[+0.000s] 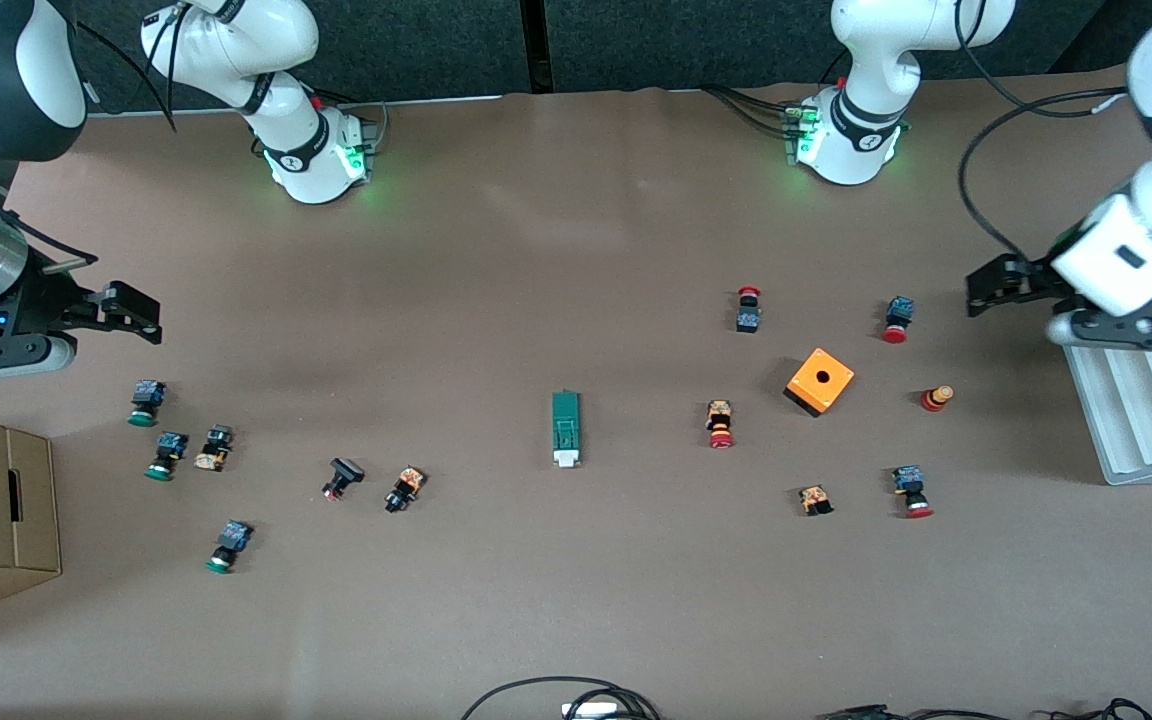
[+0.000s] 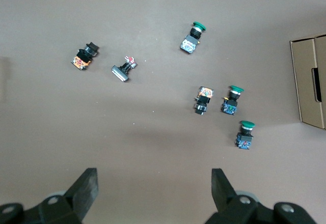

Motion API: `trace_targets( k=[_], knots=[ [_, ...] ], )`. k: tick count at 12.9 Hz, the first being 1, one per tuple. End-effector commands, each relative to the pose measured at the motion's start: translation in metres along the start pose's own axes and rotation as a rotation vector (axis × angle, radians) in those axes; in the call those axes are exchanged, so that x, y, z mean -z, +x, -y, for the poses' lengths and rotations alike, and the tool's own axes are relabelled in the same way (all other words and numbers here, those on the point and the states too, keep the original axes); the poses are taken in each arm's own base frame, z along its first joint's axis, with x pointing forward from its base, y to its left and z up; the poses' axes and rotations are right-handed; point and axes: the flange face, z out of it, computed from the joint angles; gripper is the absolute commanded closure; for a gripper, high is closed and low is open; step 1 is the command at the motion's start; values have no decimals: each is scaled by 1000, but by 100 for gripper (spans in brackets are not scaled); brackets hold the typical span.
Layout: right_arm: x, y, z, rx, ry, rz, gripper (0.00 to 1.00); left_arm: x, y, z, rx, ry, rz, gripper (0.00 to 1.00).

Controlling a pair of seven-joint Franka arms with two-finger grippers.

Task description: Close load switch with both arms

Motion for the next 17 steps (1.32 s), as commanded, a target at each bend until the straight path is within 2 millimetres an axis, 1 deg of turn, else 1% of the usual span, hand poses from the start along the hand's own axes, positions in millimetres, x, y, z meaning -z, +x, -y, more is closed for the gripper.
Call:
trace_targets(
  k=[1,2,3,4,5,9,17],
  knots=[
    [3,4,0,8,-18,1,0,-2,-9,3,-8,-15,-8,0],
    [3,4,0,8,-18,1,0,-3,-9,4,-7,-13,-7,0],
    [3,4,0,7,-18,2,0,-2,-9,13,10,-13,-9,0],
    [3,4,0,7,-18,2,0,-3,-9,10,6,-11,-7,0],
    [3,4,0,8,-18,2,0,-4,-8,15,17,-11,-7,0],
    [3,4,-1,7,-18,2,0,-5,-6,12,15,-10,-2,0],
    [3,4,-1,7,-18,1,0,-4,2,16,55,-7,-11,0]
  ],
)
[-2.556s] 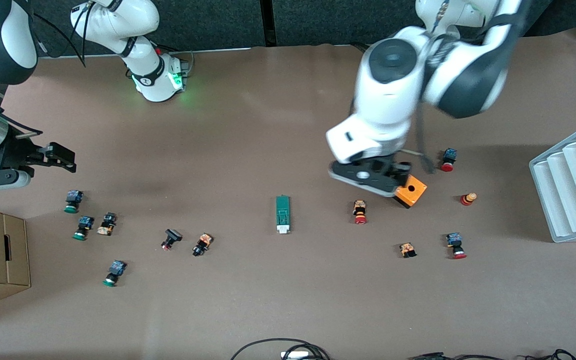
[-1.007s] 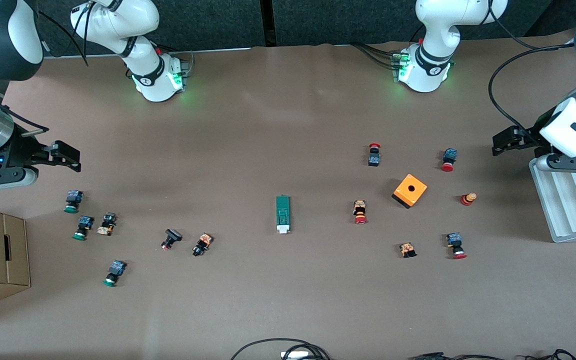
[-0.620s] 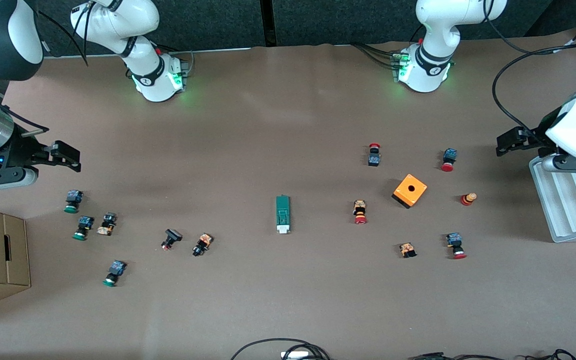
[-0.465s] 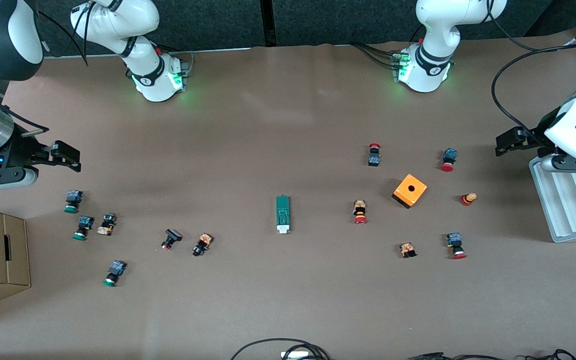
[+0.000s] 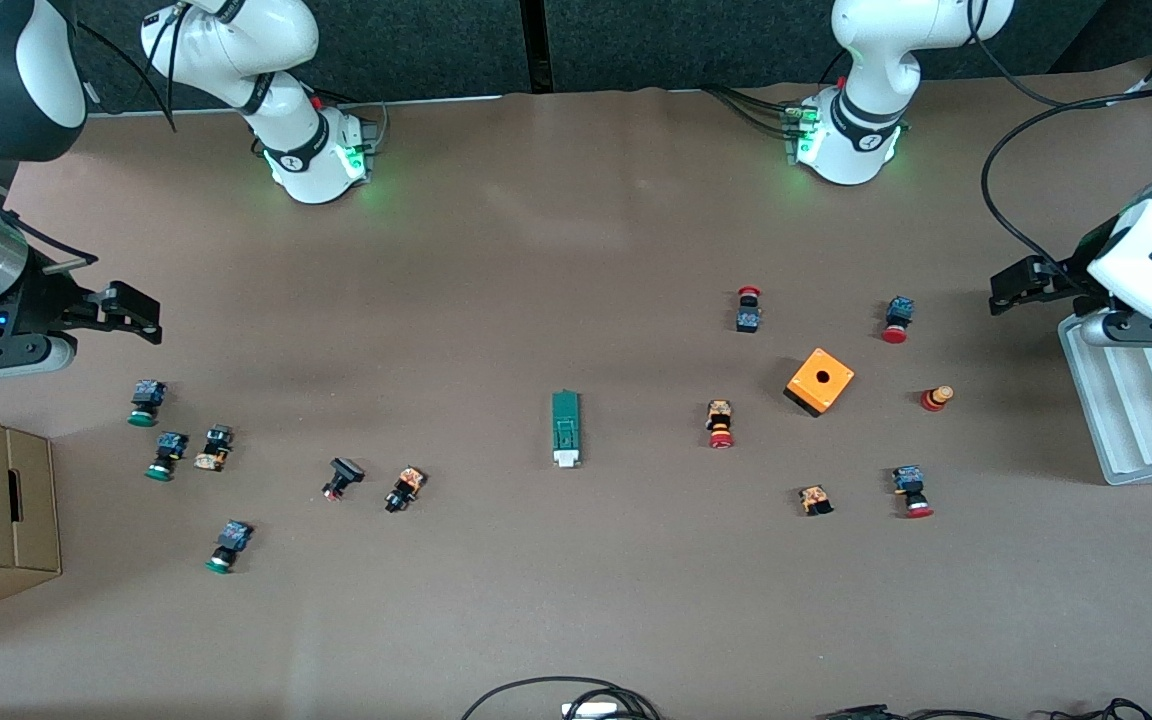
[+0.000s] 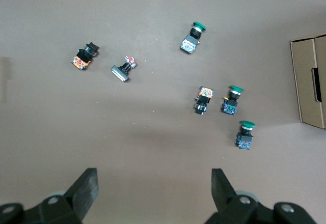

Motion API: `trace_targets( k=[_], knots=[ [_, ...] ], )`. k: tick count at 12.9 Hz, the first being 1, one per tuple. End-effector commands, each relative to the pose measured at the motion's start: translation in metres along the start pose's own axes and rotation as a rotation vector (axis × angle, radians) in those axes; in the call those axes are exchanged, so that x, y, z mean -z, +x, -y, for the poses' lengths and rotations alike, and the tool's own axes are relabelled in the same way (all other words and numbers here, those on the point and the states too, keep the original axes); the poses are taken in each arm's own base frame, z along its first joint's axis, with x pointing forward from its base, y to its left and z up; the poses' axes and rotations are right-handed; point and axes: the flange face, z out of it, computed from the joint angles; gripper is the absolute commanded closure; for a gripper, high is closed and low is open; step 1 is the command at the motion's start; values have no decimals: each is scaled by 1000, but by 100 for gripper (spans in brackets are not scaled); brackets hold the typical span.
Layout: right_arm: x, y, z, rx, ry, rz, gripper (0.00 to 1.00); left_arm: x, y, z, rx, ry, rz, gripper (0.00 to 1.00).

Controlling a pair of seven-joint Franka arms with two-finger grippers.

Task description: Close load switch with both arms

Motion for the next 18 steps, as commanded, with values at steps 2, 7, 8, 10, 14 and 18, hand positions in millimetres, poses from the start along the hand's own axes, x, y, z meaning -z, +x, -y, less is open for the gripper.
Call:
trace_targets(
  k=[2,7,8,10,14,18],
  knots=[
    [3,4,-1,7,-18,1,0,6,3,1,6,19,-20,0],
    [3,4,-1,7,-17,-1,0,8,3,-9,-15,38,-23,0],
    [3,4,-3,4,-16,1,0,9,3,-12,-19,39,-24,0],
    [3,4,-3,2,-15,-1,0,9,3,-14,-22,39,-23,0],
    [3,4,-2,3,-9,-2,0,9,2,-14,-21,39,-21,0],
    [3,4,-2,3,-9,-2,0,9,2,-14,-21,39,-21,0]
  ],
)
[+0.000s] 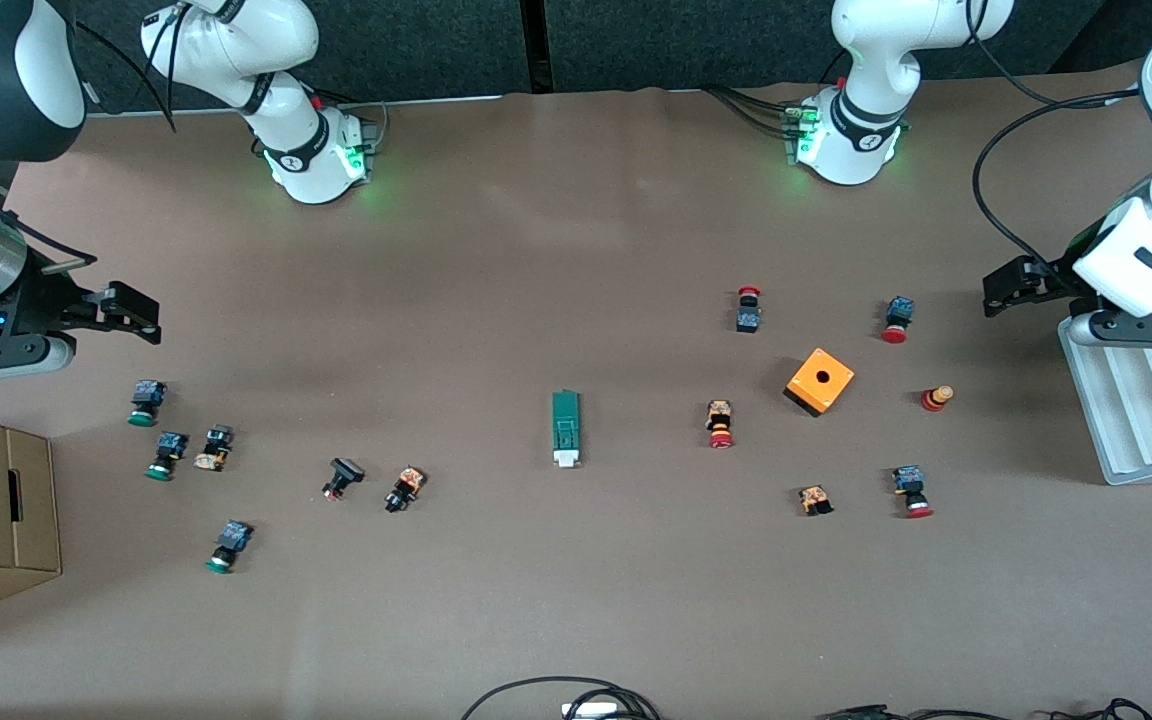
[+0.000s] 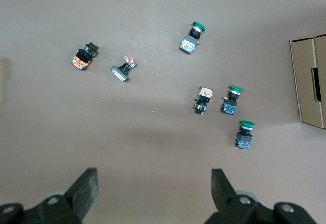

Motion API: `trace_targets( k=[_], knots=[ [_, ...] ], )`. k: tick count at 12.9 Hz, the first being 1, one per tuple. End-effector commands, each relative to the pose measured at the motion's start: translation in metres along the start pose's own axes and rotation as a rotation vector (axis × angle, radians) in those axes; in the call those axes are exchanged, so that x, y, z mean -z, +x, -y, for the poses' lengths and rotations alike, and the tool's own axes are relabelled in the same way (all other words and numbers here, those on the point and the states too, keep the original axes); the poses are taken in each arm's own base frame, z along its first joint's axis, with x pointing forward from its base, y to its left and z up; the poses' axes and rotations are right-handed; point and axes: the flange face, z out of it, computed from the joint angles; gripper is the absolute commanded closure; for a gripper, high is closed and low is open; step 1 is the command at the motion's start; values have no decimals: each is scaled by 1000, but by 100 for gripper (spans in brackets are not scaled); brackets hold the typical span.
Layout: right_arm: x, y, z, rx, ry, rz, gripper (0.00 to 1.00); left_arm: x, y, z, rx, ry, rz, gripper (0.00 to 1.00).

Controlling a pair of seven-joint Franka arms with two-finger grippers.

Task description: Close load switch with both arms

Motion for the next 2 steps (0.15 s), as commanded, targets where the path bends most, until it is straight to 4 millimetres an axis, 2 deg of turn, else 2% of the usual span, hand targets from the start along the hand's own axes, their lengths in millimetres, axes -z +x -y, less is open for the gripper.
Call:
trace_targets(
  k=[1,2],
  knots=[
    [4,4,-1,5,-9,-6,0,5,1,0,7,16,-9,0],
    [4,5,0,6,-10,-9,0,5,1,0,9,16,-9,0]
  ],
)
